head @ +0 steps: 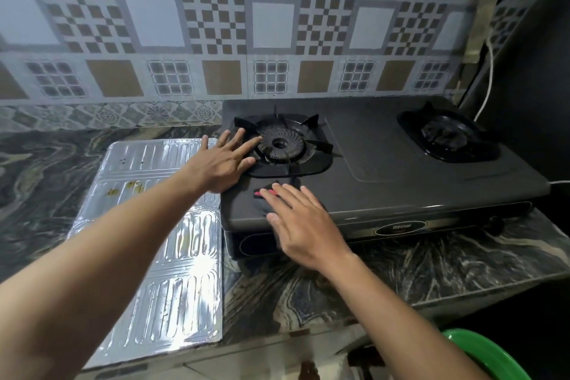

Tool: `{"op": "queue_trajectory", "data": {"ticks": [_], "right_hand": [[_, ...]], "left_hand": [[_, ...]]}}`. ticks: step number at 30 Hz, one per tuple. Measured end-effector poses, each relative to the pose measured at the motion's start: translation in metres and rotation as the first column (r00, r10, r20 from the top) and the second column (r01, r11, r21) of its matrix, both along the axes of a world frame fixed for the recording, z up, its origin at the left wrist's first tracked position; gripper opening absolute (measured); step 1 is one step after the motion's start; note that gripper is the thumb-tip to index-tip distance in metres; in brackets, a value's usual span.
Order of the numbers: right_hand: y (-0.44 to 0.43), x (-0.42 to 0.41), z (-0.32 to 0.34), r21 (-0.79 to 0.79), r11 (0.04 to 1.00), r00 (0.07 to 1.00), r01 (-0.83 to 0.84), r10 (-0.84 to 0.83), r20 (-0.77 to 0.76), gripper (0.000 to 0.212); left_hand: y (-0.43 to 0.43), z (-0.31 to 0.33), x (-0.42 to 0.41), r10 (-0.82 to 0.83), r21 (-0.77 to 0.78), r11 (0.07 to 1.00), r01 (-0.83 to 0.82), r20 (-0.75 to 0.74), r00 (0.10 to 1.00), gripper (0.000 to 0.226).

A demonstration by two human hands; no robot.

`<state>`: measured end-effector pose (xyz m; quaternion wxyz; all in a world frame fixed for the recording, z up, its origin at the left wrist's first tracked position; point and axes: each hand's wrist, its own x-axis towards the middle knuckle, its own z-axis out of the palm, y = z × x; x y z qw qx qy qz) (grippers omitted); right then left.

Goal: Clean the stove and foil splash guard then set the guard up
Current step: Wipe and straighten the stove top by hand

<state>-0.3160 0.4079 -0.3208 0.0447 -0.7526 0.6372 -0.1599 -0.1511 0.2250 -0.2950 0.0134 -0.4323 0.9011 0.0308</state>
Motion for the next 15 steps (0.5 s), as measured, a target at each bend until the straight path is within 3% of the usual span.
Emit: {"op": "queue_trajectory", "data": {"ticks": [6, 10, 15], "right_hand": [[0.014, -0.069, -0.006, 0.002, 0.983, 0.983, 0.185, -0.185, -0.007, 0.055], [0.014, -0.055, -0.005, -0.017, 0.957, 0.957, 0.288, -0.289, -0.016, 0.058], [0.004, 0.001, 0.001, -0.023, 0.982, 0.982, 0.185, -0.185, -0.020, 0.057]], "left_hand": [[-0.004, -0.001, 0.002, -0.003, 0.010, 1.000, 0.002, 0.045, 0.999, 0.060], [-0.002, 0.003, 0.003, -0.022, 0.022, 1.000, 0.021, 0.050, 0.999, 0.060], [-0.006, 0.000, 0.005, -0.044, 0.054, 0.998, 0.042, 0.034, 0.998, 0.061]]}}
